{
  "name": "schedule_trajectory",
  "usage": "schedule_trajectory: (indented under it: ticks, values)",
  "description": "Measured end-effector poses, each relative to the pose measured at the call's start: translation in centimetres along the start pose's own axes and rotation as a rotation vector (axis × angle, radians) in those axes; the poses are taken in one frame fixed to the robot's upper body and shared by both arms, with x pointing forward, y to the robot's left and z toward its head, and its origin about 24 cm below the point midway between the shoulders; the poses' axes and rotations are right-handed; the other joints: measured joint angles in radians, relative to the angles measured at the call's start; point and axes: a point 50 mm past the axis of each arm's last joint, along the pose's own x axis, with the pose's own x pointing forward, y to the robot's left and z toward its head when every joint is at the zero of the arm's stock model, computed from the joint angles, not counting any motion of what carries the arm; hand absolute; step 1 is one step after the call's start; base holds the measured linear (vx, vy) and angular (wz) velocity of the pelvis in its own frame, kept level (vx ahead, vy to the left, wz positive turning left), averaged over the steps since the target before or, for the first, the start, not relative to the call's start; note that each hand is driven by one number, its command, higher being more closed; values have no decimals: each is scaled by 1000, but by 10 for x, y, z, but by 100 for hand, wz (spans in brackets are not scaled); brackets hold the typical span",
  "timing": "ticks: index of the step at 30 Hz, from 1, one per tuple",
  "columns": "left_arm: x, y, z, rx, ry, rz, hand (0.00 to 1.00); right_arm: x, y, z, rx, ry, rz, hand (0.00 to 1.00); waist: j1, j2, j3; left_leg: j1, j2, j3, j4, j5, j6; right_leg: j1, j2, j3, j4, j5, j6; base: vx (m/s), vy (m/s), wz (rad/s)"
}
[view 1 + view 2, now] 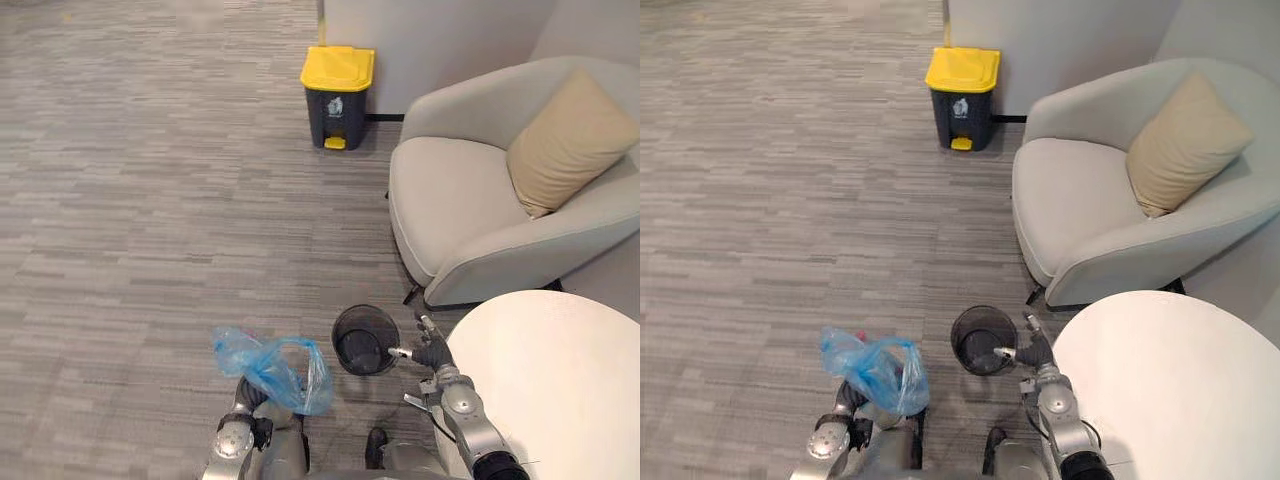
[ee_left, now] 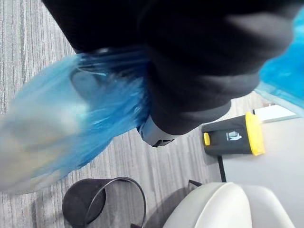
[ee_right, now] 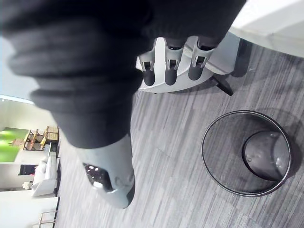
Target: Gather rubbish on tea table into small bin, then transfer packed bag to large trash can.
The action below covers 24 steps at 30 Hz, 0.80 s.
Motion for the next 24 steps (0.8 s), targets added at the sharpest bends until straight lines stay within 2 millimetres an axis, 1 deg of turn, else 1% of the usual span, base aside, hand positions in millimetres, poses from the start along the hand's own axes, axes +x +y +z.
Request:
schedule_trajectory:
  ticks: [1, 2, 3, 4, 5, 6, 7, 8, 9, 10, 13, 14, 16, 18, 19, 20, 21, 22, 23, 24]
  values:
    - [0, 0, 1, 0, -4, 0, 100, -1, -2, -1, 3, 1, -8, 0, -9, -3, 1, 7, 6, 28, 87, -61, 3, 3, -27, -20, -3, 8, 11, -132, 76, 61]
    - [1, -1, 2, 1, -7, -3, 100, -1, -4, -2, 4, 4, -13, 0, -18, -3, 1, 14, 12, 38, 118, -88, 4, 7, -39, -35, -7, 13, 18, -147, 145, 76]
    - [2, -3, 4, 6, -15, -14, 100, -4, -7, -5, 6, 15, -24, 0, -29, 6, -4, 36, 32, 67, 143, -131, 10, 11, -54, -61, -19, 25, 35, -97, 206, 70]
    - [2, -7, 5, 13, -19, -30, 100, -7, -11, -10, 11, 31, -43, 0, -28, 27, -15, 64, 48, 94, 117, -174, 15, 10, -61, -80, -30, 38, 54, -86, 224, 65]
    - [2, -8, 5, 14, -18, -34, 100, -7, -15, -12, 6, 38, -51, 0, -27, 36, -16, 71, 47, 104, 90, -186, 27, 13, -59, -89, -37, 45, 64, -73, 239, 51]
    - [5, -5, 4, 32, -11, -35, 100, -10, -10, -18, 29, 72, -50, 0, -23, 20, -18, 96, 15, 109, 18, -168, 36, 36, -62, -100, -84, 71, 89, -45, 170, 37]
    - [4, -4, 2, 41, -1, -36, 100, -11, -6, -20, 39, 81, -45, 0, -23, 12, -20, 111, -3, 107, -12, -151, 44, 52, -71, -103, -114, 86, 92, -40, 187, 43]
    - [3, 0, -4, 57, 17, -34, 100, -13, -4, -22, 48, 92, -44, 0, -28, 2, -24, 137, -33, 95, -57, -128, 55, 82, -84, -110, -152, 102, 107, -18, 127, 33]
    - [2, 0, -5, 59, 23, -36, 100, -14, -4, -24, 47, 97, -45, 0, -29, 3, -25, 147, -44, 91, -70, -122, 61, 95, -91, -112, -162, 105, 111, -34, 158, 39]
    - [1, 0, -7, 61, 32, -34, 100, -16, -5, -29, 47, 122, -46, 0, -28, 3, -25, 166, -66, 86, -97, -112, 71, 116, -104, -113, -182, 116, 119, -50, 139, 26]
    - [-3, 3, -14, 73, 54, -31, 100, -18, -3, -37, 47, 159, -40, 0, -27, 3, -33, 177, -86, 86, -138, -96, 82, 117, -111, -106, -204, 138, 119, -49, 94, 6]
    - [-3, 5, -16, 81, 60, -30, 100, -19, -4, -39, 48, 169, -42, 0, -26, 2, -33, 177, -88, 87, -145, -92, 81, 117, -111, -102, -214, 142, 123, -29, 47, -5]
    - [-4, 8, -20, 91, 74, -27, 100, -20, -5, -43, 51, 188, -48, 0, -25, 0, -35, 178, -91, 87, -154, -87, 82, 117, -110, -100, -224, 154, 118, -19, 14, -5]
    - [-4, 10, -21, 91, 82, -21, 100, -20, -6, -43, 51, 189, -54, 0, -25, -3, -37, 178, -92, 88, -156, -86, 82, 118, -108, -97, -235, 159, 119, -3, 3, -6]
    - [-4, 11, -21, 89, 82, -14, 100, -20, -7, -43, 51, 189, -55, 0, -25, -7, -38, 177, -99, 87, -156, -87, 82, 118, -108, -97, -235, 158, 121, 0, 0, 0]
    - [-4, 12, -21, 87, 82, -9, 100, -20, -7, -43, 52, 190, -56, 0, -26, -10, -39, 174, -101, 86, -154, -94, 82, 115, -111, -97, -231, 147, 136, 0, 0, 0]
    - [-4, 13, -21, 87, 82, -8, 100, -20, -7, -43, 52, 190, -59, 0, -26, -11, -39, 171, -102, 87, -148, -99, 87, 112, -113, -98, -225, 141, 139, 35, 18, 8]
    - [-4, 13, -21, 86, 82, -6, 100, -20, -8, -44, 52, 193, -61, 0, -28, -15, -39, 154, -105, 88, -120, -122, 92, 94, -127, -100, -186, 113, 151, 46, 29, 16]
    - [-4, 15, -21, 82, 81, 3, 100, -21, -9, -45, 50, 200, -62, 0, -28, -23, -37, 135, -110, 85, -81, -152, 100, 67, -148, -97, -119, 69, 164, 66, 48, 20]
    - [-5, 17, -23, 78, 87, 10, 100, -21, -9, -46, 50, 205, -62, 0, -28, -28, -38, 126, -114, 80, -58, -169, 101, 57, -160, -95, -85, 47, 172, 76, 53, 24]
